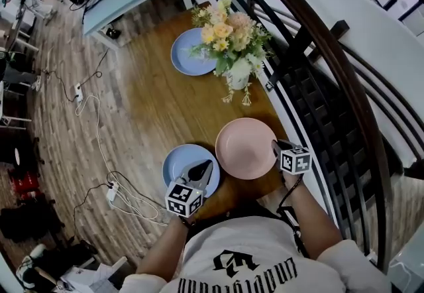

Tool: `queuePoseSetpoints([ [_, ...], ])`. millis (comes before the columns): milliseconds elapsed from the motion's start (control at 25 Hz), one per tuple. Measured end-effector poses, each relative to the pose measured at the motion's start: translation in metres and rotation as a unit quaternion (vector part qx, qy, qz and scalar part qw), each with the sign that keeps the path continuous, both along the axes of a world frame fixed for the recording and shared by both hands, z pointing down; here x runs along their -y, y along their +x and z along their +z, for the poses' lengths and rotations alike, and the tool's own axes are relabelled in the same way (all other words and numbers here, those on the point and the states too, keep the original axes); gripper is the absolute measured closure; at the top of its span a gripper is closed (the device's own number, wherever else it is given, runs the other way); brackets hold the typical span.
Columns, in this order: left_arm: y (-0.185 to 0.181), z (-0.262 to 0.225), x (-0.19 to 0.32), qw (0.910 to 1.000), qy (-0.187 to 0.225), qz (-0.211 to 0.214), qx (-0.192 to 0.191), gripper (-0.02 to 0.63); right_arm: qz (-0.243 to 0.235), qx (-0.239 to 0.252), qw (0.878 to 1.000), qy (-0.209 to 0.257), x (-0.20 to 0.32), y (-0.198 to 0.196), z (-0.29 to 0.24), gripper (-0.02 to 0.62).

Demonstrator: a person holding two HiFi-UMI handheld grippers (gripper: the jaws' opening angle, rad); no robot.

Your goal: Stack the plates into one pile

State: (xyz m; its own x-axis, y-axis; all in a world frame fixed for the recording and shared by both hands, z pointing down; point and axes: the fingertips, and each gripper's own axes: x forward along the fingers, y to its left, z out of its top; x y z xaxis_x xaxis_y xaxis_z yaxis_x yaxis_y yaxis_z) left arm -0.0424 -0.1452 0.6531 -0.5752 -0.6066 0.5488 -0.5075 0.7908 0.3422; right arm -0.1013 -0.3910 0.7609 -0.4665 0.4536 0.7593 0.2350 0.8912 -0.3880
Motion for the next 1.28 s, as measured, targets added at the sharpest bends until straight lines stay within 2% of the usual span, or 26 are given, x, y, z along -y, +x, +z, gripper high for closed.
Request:
queuePoseSetpoints([
  [480,0.032,-0.026,-0.033,0.999,0.01,-0.015,0.04,0.56,0.017,0.062,0.998,-0.01,-0.017,0.005,-0.062,0.577],
  [720,0.078,-0.042,-0.086,0.997,0.02,-0.031,0.069,0.56,0.008,0.093,0.995,-0.019,-0.081,0.043,-0.093,0.577],
  [960,0.076,-0.097,-0.11,0.9945,0.023,-0.055,0.086,0.56,-0.017,0.107,0.994,-0.028,-0.115,0.036,-0.155,0.577],
  [1280,0.109,-0.114,-0.166,0.9909,0.024,-0.075,0.109,0.56,-0.039,0.12,0.991,-0.034,-0.177,0.064,-0.172,0.577],
])
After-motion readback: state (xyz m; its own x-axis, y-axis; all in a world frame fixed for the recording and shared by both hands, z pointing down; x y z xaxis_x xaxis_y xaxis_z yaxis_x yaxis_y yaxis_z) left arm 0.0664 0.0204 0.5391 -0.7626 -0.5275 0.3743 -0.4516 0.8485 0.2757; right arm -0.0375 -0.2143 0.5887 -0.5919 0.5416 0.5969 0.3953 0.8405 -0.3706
